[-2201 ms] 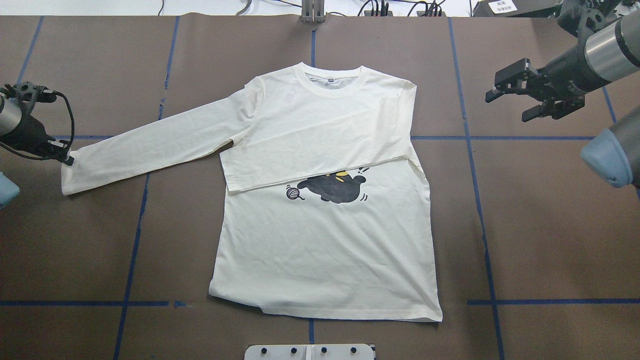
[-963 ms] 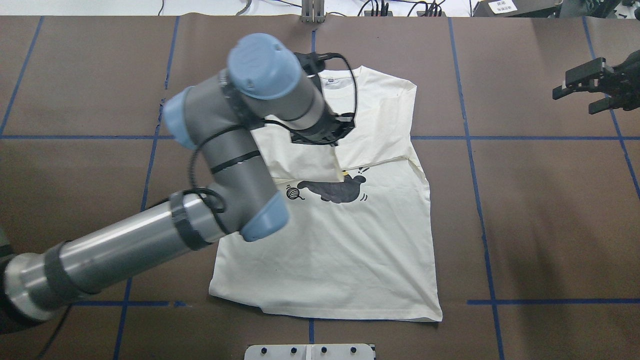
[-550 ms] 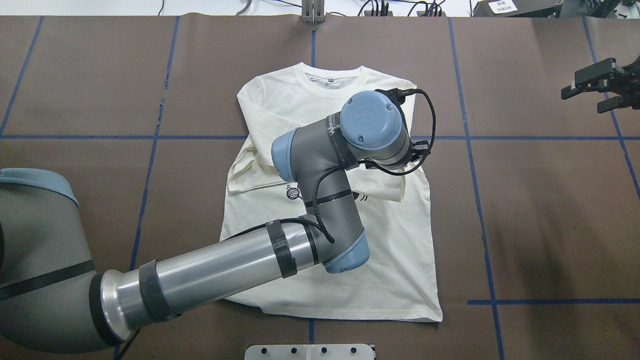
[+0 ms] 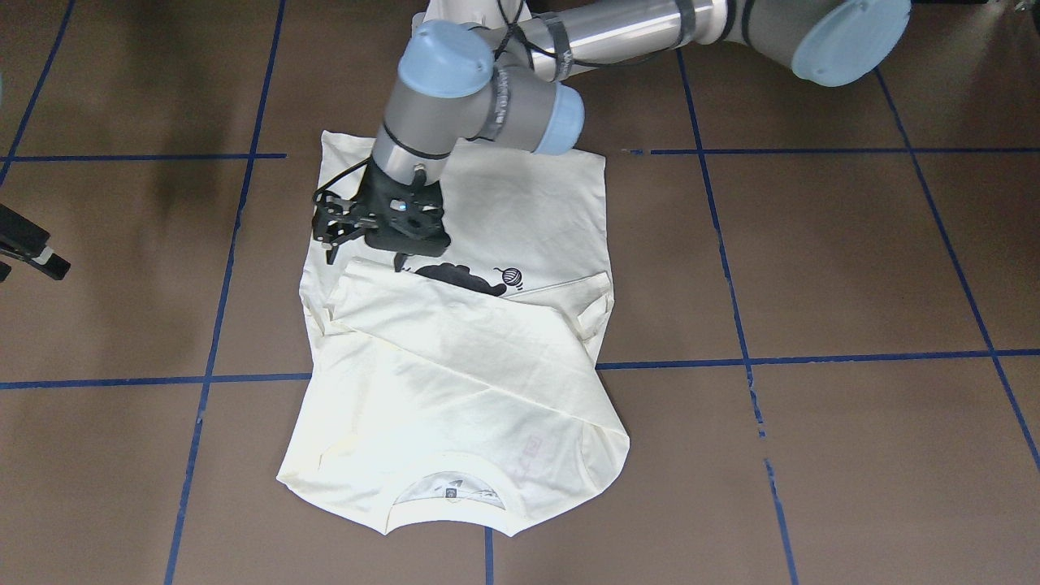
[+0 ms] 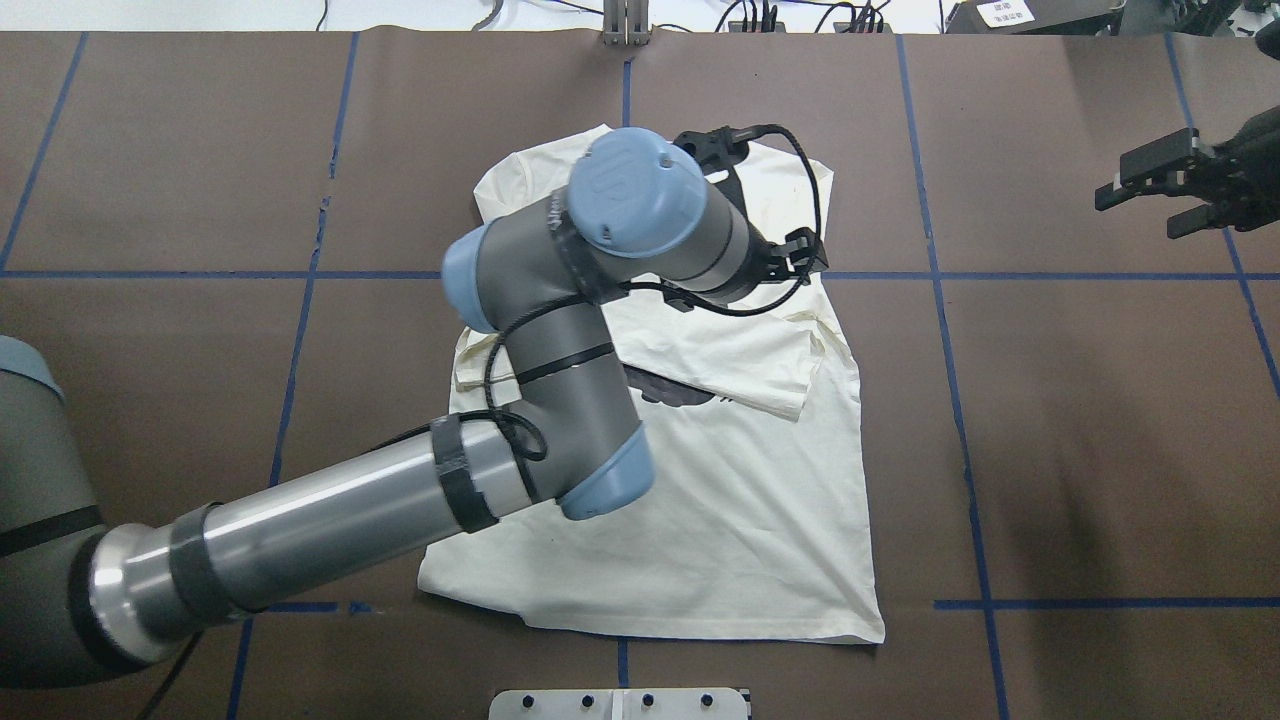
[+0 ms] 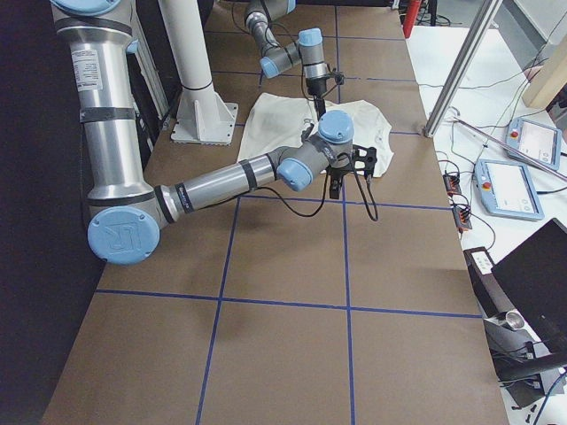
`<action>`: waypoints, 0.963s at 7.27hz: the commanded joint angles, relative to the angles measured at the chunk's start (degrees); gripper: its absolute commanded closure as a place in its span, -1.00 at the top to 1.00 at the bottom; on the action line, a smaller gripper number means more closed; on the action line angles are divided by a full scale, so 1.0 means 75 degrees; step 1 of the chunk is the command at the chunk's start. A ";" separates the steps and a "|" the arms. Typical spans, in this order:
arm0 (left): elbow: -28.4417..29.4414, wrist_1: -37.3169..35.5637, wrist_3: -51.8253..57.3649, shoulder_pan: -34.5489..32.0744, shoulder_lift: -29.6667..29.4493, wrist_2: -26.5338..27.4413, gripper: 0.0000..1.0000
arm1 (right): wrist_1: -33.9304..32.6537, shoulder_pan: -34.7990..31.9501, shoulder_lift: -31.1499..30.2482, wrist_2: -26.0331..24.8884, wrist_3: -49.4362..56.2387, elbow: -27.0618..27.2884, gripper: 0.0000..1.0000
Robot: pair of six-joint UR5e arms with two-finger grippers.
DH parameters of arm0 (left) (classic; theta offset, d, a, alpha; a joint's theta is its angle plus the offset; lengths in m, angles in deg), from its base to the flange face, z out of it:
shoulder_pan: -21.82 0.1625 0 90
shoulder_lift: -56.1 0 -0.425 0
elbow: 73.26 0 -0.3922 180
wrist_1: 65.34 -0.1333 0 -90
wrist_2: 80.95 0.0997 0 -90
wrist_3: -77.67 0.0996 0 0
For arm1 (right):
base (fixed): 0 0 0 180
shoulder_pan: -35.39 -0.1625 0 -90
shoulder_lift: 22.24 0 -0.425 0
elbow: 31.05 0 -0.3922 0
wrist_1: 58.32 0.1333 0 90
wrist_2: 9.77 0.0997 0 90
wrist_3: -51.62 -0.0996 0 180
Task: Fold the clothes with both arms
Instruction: 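Grasp the other sleeve cuff with the left gripper and fold it across the chest, then move both grippers to the shirt hem corners nearest the robot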
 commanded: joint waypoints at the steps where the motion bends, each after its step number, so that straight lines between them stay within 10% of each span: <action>1: -0.2541 -0.0868 0.1139 -0.0487 0.1979 -0.0218 0.79 | -0.0009 0.2398 0.0012 -0.2135 -0.2659 0.1072 1.00; 5: -0.3827 -0.1472 0.1816 -0.1169 0.3568 -0.0981 0.52 | -0.1662 0.7946 -0.0024 -0.7941 -0.6617 0.2413 0.89; 7: -0.3757 -0.1472 0.1746 -0.1181 0.3580 -0.0969 0.56 | -0.2001 0.8692 -0.0278 -0.8328 -0.7067 0.2497 0.86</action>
